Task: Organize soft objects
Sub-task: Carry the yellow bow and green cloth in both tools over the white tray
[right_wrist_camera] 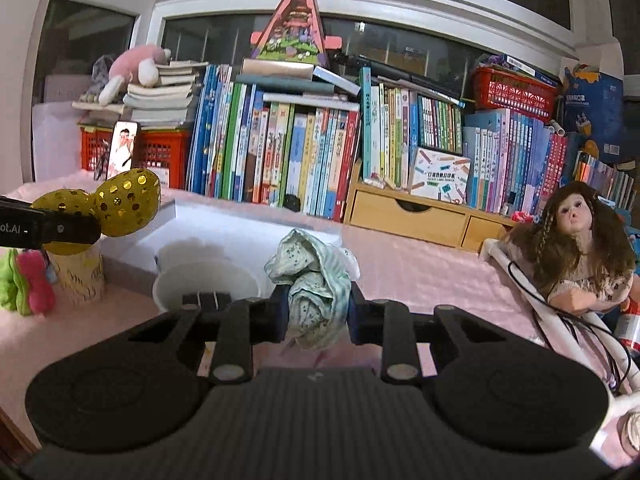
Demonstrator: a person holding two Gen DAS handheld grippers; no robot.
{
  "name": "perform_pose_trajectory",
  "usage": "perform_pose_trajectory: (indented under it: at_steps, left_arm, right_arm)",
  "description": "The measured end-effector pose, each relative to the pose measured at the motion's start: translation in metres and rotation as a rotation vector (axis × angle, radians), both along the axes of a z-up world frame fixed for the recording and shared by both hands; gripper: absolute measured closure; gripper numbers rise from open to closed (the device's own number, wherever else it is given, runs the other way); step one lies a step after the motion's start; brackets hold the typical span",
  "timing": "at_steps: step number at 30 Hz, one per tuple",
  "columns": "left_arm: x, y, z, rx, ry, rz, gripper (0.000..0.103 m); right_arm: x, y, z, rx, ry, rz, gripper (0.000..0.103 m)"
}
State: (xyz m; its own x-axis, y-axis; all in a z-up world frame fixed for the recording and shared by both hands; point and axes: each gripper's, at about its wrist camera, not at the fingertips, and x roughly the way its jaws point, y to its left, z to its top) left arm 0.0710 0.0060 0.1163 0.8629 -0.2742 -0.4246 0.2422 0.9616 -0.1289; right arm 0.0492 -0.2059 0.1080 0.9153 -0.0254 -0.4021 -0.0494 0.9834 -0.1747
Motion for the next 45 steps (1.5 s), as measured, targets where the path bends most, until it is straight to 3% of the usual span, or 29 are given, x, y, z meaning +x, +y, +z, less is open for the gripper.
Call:
perform_pose_trajectory:
  at_steps: [7,14,23,35,45]
  left_arm:
    - [0.037,0.011,0.034,0.001,0.040,0.002,0.060]
    - [0.099,0.023,0.044,-0.041,0.184,0.016,0.060]
    - [0.171,0.028,0.018,-0.110,0.428,0.075,0.060]
    - [0.222,0.018,-0.014,-0.108,0.553,0.184,0.060]
    - [0.238,0.023,-0.040,-0.139,0.658,0.252,0.060]
  right_arm:
    - [0.025,-0.001,0.027,0.059,0.029,0.027,0.070]
    - [0.059,0.007,0.045,0.116,0.085,0.064,0.070]
    - [0.121,0.021,0.041,0.168,0.250,0.065,0.070]
    - [0.188,0.027,0.011,0.231,0.427,-0.005,0.070]
    - [0.206,0.033,-0.013,0.227,0.531,-0.012,0.069]
